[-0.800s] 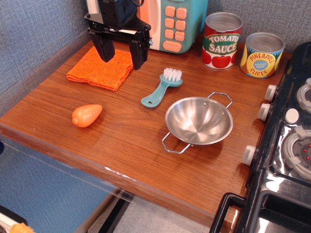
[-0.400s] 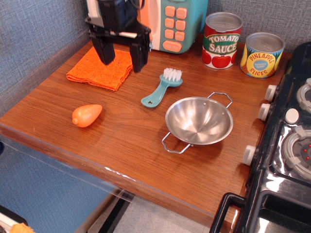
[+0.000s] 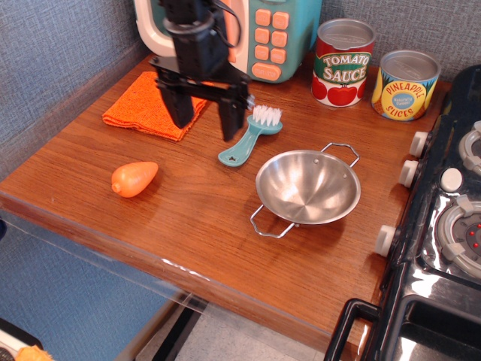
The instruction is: Move the pot and place on top of towel
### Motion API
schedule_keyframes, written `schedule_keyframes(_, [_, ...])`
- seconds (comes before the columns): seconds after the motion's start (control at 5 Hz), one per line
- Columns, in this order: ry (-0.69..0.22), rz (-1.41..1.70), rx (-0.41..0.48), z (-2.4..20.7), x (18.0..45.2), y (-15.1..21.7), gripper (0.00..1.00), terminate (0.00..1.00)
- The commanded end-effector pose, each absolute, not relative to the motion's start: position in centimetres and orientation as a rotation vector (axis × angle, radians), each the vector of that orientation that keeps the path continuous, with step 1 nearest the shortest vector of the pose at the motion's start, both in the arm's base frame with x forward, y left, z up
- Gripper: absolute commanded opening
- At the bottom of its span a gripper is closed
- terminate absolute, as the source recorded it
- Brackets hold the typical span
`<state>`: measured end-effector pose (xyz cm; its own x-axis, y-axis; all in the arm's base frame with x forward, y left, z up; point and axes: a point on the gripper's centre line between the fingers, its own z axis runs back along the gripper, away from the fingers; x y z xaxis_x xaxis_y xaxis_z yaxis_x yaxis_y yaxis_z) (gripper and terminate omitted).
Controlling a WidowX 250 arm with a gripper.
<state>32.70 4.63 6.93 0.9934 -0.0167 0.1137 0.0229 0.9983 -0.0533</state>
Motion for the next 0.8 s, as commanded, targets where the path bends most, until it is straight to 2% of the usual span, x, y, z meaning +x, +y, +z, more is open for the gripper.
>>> schedule_keyframes(0.0, [-0.132, -0.06, -0.048, 6.7, 32.6, 1.2, 1.0, 0.0])
schedule_keyframes(0.6, [-0.065, -0.048, -0.023, 3.1, 33.5, -1.3, 1.0, 0.0])
